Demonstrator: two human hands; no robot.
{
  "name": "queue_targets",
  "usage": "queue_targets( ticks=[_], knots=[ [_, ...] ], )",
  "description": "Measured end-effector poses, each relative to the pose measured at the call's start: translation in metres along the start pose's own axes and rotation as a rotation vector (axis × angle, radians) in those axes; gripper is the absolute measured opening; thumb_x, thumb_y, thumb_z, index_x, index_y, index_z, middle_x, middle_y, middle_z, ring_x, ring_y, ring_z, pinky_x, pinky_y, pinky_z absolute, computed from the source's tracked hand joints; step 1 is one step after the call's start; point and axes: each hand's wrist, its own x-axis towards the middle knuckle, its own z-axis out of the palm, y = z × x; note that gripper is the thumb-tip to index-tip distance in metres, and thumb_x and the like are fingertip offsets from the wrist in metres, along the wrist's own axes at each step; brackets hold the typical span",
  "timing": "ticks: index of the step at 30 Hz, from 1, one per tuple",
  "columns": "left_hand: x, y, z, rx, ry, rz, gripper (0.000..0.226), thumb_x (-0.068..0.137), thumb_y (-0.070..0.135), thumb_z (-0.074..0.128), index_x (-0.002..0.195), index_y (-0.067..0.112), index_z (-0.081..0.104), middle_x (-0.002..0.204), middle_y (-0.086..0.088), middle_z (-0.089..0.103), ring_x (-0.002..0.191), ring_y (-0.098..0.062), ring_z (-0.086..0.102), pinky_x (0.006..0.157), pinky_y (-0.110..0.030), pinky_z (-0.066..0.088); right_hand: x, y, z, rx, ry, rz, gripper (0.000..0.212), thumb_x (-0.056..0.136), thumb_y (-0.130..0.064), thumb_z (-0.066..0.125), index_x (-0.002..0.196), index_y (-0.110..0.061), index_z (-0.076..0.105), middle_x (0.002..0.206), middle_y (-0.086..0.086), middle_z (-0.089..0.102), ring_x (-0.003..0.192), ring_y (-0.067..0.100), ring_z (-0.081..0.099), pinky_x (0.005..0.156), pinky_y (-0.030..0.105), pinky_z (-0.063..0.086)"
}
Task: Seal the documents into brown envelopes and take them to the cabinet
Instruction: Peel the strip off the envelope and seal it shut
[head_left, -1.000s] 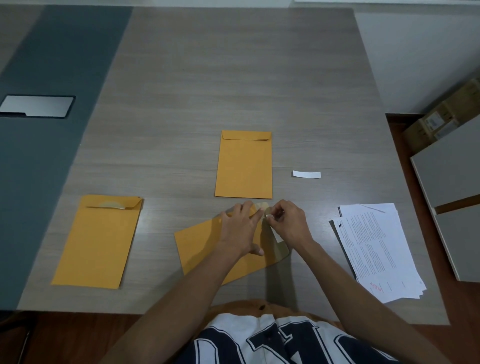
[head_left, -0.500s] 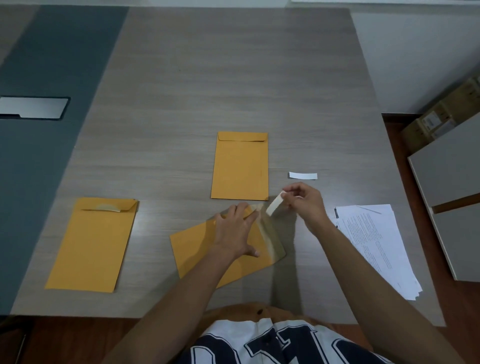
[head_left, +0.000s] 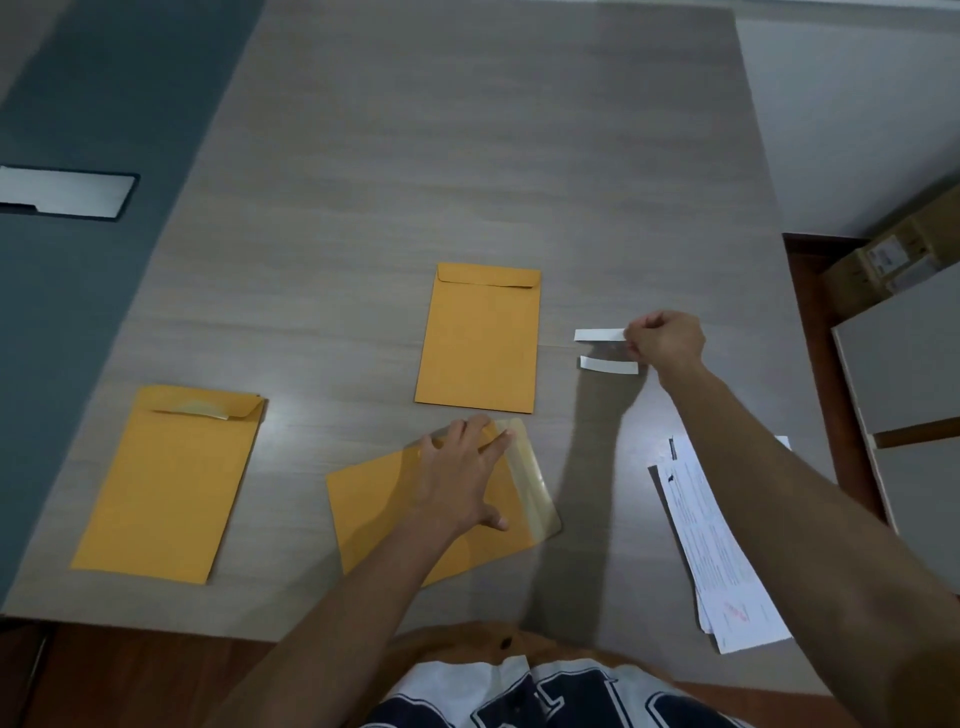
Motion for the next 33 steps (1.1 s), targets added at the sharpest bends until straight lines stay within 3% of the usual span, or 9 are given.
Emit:
queue_targets(
  ticks=[3,7,14,18,21,22,27,30,33],
  knots=[
    [0.001,0.0,0.0,0.002,0.005,-0.005,0.111,0.056,0.076,0.072,0.148,0.041,0.02,0.152,0.002,0.017,0.136,-0.022,0.023,0.1,-0.05,0.032,-0.001,-0.004,0.003,-0.075,0.021,-0.023,0.013,0.078,-0.012,0.063,0.084,-0.009,0.075,0.084,0.008,0.073,0.082,0.022,0.07,0.083,0.027,0.054],
    [0.001,0.0,0.001,0.004,0.009,-0.006,0.111,0.056,0.075,0.072,0.147,0.041,0.019,0.152,0.002,0.016,0.136,-0.023,0.023,0.101,-0.05,0.031,-0.003,-0.008,0.003,-0.138,0.056,-0.022,0.014,0.083,-0.011,0.063,0.091,-0.007,0.074,0.093,0.007,0.072,0.091,0.02,0.066,0.075,0.018,0.041],
    [0.0,0.0,0.0,0.011,0.013,0.006,0.112,0.056,0.076,0.071,0.148,0.04,0.019,0.153,0.001,0.017,0.136,-0.023,0.024,0.1,-0.05,0.033,-0.008,-0.006,-0.006,-0.147,0.118,-0.034,0.016,0.081,-0.011,0.061,0.088,-0.005,0.073,0.09,0.009,0.073,0.088,0.023,0.068,0.073,0.017,0.041],
    [0.0,-0.001,0.0,0.012,0.009,0.01,0.112,0.055,0.077,0.071,0.148,0.04,0.019,0.152,0.001,0.018,0.136,-0.023,0.025,0.098,-0.049,0.034,-0.043,0.007,-0.008,-0.126,0.037,-0.149,0.014,0.079,-0.013,0.065,0.089,-0.009,0.073,0.087,0.005,0.073,0.082,0.018,0.066,0.083,0.022,0.05],
    [0.0,-0.002,0.0,0.015,0.01,0.008,0.111,0.055,0.078,0.07,0.148,0.041,0.02,0.151,0.002,0.019,0.134,-0.023,0.026,0.095,-0.047,0.036,-0.087,0.028,-0.002,-0.119,-0.025,-0.219,0.007,0.078,-0.016,0.069,0.085,-0.013,0.069,0.08,0.002,0.07,0.073,0.013,0.063,0.066,0.003,0.039],
    [-0.001,-0.002,0.0,0.015,0.013,0.007,0.111,0.055,0.079,0.07,0.147,0.041,0.021,0.151,0.001,0.019,0.134,-0.023,0.026,0.095,-0.047,0.036,-0.103,0.037,0.001,-0.129,-0.047,-0.232,0.007,0.078,-0.018,0.07,0.084,-0.014,0.068,0.078,0.001,0.07,0.072,0.012,0.063,0.063,0.002,0.039],
    [-0.005,-0.001,0.002,-0.031,0.032,-0.021,0.107,0.059,0.078,0.068,0.147,0.037,0.023,0.15,-0.002,0.022,0.133,-0.026,0.026,0.097,-0.049,0.036,-0.167,0.084,0.023,-0.349,-0.241,-0.252,0.041,0.071,-0.044,0.079,0.101,-0.019,0.065,0.095,-0.001,0.063,0.089,0.015,0.061,0.077,0.032,0.055],
    [-0.012,0.003,0.004,-0.041,0.076,-0.106,0.101,0.063,0.081,0.062,0.145,0.034,0.026,0.144,-0.005,0.028,0.128,-0.026,0.031,0.095,-0.048,0.037,-0.19,0.094,0.034,-0.472,-0.28,-0.289,0.065,0.061,-0.051,0.083,0.114,-0.021,0.061,0.109,0.0,0.054,0.105,0.018,0.05,0.086,0.036,0.051],
    [-0.018,0.002,0.008,-0.092,0.081,-0.179,0.091,0.07,0.079,0.057,0.144,0.035,0.03,0.139,-0.005,0.031,0.125,-0.026,0.033,0.096,-0.049,0.038,-0.197,0.094,0.041,-0.528,-0.26,-0.377,0.067,0.065,-0.044,0.083,0.122,-0.023,0.057,0.114,0.002,0.053,0.11,0.021,0.046,0.09,0.035,0.047]
  ],
)
